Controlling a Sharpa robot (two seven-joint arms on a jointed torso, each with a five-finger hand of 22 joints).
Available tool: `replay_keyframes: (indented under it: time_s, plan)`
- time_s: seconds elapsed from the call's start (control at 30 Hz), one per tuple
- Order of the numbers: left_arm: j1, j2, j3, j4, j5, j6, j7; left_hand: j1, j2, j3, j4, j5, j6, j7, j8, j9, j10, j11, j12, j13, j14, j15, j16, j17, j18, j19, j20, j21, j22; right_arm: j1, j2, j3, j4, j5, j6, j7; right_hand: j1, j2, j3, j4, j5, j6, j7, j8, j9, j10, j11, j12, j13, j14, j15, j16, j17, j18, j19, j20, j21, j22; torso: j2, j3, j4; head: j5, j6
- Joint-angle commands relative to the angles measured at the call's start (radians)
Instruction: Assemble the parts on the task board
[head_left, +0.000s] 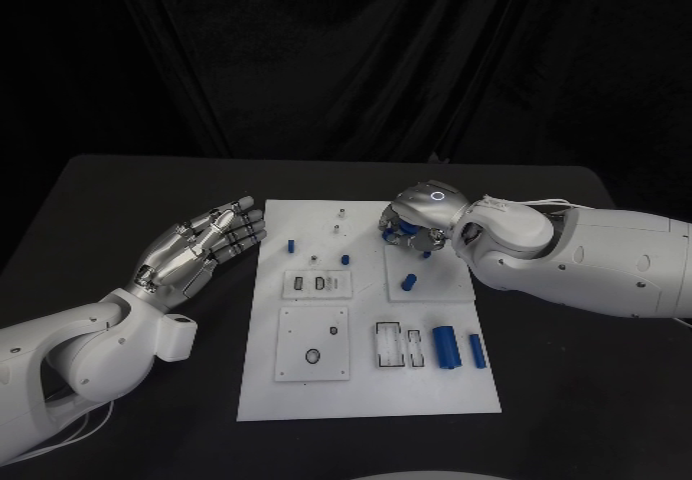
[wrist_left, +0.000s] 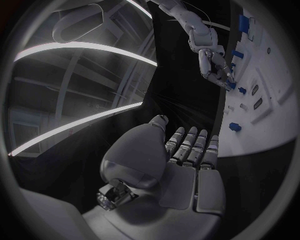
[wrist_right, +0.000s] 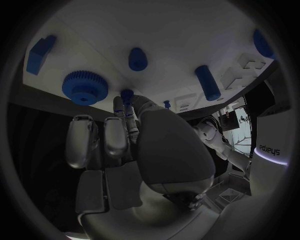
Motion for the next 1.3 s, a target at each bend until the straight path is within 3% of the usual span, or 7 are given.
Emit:
replay_keyframes:
  time_s: [0.03, 0.33, 0.57, 0.87, 1.07, 1.3]
  plan:
    - [0.001, 0.001, 0.0, 0.005, 0.002, 0.017, 0.203, 0.01, 0.001, 0.006, 0.002, 0.003, 0.008, 0.002, 0.006, 0.001, -0.008, 0.0, 0.003, -0.001, -0.001, 0.005, 0.006, 0.001, -0.005, -0.005, 0.001, -0.005, -0.001, -0.005, 0.002, -0.001, -0.005, 0.003, 0.035, 0.006, 0.014, 0.001, 0.009, -0.009, 0.011, 0.028, 0.002, 0.015, 0.01, 0.019, -0.003, -0.004, 0.003, 0.001, -0.011, -0.003, 0.001, -0.001, -0.002, -0.009, -0.007, 0.001, -0.001, -0.0007, -0.0002, 0.0, 0.0]
    - [0.001, -0.003, 0.0, 0.012, 0.002, 0.019, 0.199, 0.011, 0.0, 0.012, -0.003, 0.003, 0.012, 0.006, 0.007, 0.002, -0.007, 0.003, 0.007, -0.001, -0.002, 0.006, 0.008, 0.002, -0.006, -0.007, 0.001, -0.007, -0.002, -0.007, 0.009, -0.001, -0.014, 0.005, 0.052, 0.01, 0.013, 0.002, 0.022, -0.031, 0.019, 0.06, 0.003, 0.032, 0.034, 0.032, -0.002, -0.019, 0.004, -0.001, -0.011, -0.009, -0.001, -0.001, -0.005, -0.011, -0.01, 0.001, -0.001, -0.0006, -0.0005, 0.008, 0.007]
    - [0.001, -0.011, -0.001, 0.02, 0.002, 0.017, 0.198, 0.012, -0.001, 0.017, -0.006, 0.003, 0.016, 0.008, 0.008, 0.002, -0.007, 0.005, 0.009, -0.001, 0.0, 0.008, 0.012, 0.002, -0.007, -0.009, 0.001, -0.008, -0.002, -0.004, 0.014, 0.002, -0.014, 0.026, -0.002, 0.029, 0.001, 0.005, 0.025, -0.048, 0.014, 0.092, -0.004, 0.055, 0.069, 0.059, -0.008, -0.033, 0.005, 0.0, -0.016, -0.009, 0.005, -0.001, -0.003, -0.014, -0.01, 0.006, -0.001, -0.0008, -0.0012, 0.011, 0.034]
    - [0.001, -0.013, -0.001, 0.025, 0.002, 0.01, 0.197, 0.011, -0.002, 0.019, -0.007, 0.003, 0.019, 0.009, 0.008, 0.003, -0.007, 0.006, 0.011, -0.001, 0.001, 0.008, 0.013, 0.002, -0.008, -0.009, 0.001, -0.008, -0.002, 0.066, 0.047, 0.008, -0.006, 0.102, -0.047, 0.039, -0.007, 0.006, 0.027, -0.054, -0.005, 0.095, -0.006, 0.061, 0.089, 0.072, -0.01, -0.05, 0.001, 0.003, -0.018, -0.007, 0.012, -0.002, 0.0, -0.016, -0.008, 0.012, -0.003, -0.0018, -0.0033, 0.02, 0.042]
    - [0.001, -0.007, -0.001, 0.021, 0.002, 0.009, 0.196, 0.011, -0.002, 0.019, -0.007, 0.003, 0.019, 0.009, 0.008, 0.003, -0.007, 0.006, 0.011, -0.001, 0.001, 0.008, 0.013, 0.002, -0.008, -0.009, 0.001, -0.008, -0.002, 0.092, 0.125, 0.009, -0.068, 0.125, -0.051, 0.053, -0.008, 0.007, 0.029, -0.057, -0.013, 0.089, -0.005, 0.059, 0.094, 0.073, -0.008, -0.058, -0.001, 0.004, -0.017, -0.006, 0.016, -0.003, 0.001, -0.016, -0.007, 0.014, -0.005, -0.0039, 0.0002, 0.014, 0.043]
    - [0.001, 0.001, -0.001, 0.015, 0.002, 0.012, 0.195, 0.011, -0.003, 0.02, -0.009, 0.004, 0.022, 0.01, 0.009, 0.003, -0.007, 0.006, 0.011, -0.001, 0.0, 0.008, 0.013, 0.002, -0.008, -0.01, 0.001, -0.009, -0.002, 0.085, 0.199, 0.009, -0.148, 0.13, -0.043, 0.067, -0.009, 0.007, 0.031, -0.06, -0.021, 0.083, -0.003, 0.055, 0.099, 0.073, -0.006, -0.067, -0.003, 0.004, -0.015, -0.006, 0.017, -0.003, 0.001, -0.015, -0.007, 0.016, -0.006, -0.0028, 0.0001, 0.02, 0.04]
